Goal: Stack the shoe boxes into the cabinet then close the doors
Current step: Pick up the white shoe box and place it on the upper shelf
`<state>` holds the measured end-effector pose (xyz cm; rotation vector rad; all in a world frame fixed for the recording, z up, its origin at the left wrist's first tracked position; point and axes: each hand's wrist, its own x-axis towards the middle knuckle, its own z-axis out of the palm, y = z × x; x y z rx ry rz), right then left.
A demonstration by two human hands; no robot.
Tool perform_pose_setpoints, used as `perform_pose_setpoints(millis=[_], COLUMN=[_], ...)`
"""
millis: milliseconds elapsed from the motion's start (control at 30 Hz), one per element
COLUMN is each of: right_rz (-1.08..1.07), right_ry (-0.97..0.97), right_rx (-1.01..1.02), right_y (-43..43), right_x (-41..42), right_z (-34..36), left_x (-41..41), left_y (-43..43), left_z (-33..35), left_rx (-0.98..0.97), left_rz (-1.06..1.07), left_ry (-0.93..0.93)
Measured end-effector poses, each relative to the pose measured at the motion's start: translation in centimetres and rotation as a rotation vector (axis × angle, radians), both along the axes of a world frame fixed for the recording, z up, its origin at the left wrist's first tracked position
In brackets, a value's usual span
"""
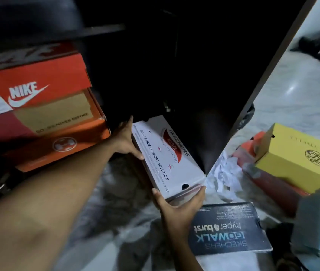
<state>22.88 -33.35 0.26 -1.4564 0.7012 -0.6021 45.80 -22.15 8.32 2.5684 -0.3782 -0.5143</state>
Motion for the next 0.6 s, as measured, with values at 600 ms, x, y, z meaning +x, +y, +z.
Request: perform_pose_setpoints(millis=[600], right_rz=[0.112], right_ry=[-0.063], right_rx=[0.081], right_y=[-0.5], right_x=[-0.1], right_z=[1.2], left_x=[-1.4], left_y=[4.7], left_z=[1.6], left_rx=[-0.310], left_rz=[0.126], left_ry=[-0.005])
